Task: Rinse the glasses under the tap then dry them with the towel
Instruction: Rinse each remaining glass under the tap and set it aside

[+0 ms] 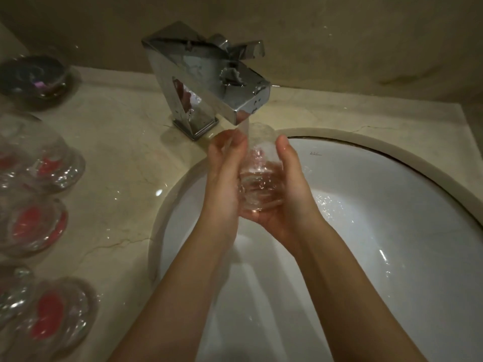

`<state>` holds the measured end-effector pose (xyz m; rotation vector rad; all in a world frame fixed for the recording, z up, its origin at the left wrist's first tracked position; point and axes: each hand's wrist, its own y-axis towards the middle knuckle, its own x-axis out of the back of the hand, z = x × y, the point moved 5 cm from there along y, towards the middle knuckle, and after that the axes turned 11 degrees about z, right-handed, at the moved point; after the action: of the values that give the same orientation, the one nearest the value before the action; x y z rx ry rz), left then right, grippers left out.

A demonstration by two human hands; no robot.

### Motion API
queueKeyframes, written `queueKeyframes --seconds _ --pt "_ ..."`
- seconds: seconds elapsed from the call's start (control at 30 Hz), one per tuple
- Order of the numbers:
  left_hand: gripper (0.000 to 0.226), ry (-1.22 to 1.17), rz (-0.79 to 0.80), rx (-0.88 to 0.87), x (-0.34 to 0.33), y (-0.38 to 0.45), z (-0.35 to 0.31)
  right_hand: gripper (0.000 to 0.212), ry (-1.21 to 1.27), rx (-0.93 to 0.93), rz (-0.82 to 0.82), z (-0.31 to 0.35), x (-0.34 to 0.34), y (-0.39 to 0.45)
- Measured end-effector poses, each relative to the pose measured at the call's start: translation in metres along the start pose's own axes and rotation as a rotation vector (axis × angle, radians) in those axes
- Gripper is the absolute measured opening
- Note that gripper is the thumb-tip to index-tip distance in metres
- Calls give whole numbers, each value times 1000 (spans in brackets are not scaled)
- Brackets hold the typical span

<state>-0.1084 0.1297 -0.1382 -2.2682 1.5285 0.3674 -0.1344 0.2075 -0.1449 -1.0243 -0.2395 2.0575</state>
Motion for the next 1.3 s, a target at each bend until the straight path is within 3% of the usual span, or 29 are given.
queueKeyframes --seconds 0.1,0.2,0.3,0.5,0.67,0.8,1.0,1.13,1.23,1.3 --pt "45 22 8 14 1 -2 1 74 -203 26 -71 6 8 2" --pt "49 39 1 12 6 -5 -2 55 -250 21 8 11 11 2" --pt "49 102 53 51 9 -6 -7 57 -234 20 4 12 14 -2" --pt "54 275 -18 40 10 -9 -20 41 -445 132 -188 43 13 -14" --pt "65 319 -53 41 6 -2 -26 53 -575 399 -143 101 -38 -14" --pt "72 358 -68 49 8 -5 -27 69 -674 383 -19 117 -63 3" --pt "70 337 -77 56 12 -10 -26 89 -793 432 -47 114 -61 10" --pt "70 323 -78 57 12 -10 -28 77 -811 451 -32 108 -58 5" --pt "69 318 -92 59 13 -9 -27 85 -783 427 -44 102 -57 4" --pt "72 313 -96 70 11 -10 -28 79 -737 419 -38 103 -56 3"
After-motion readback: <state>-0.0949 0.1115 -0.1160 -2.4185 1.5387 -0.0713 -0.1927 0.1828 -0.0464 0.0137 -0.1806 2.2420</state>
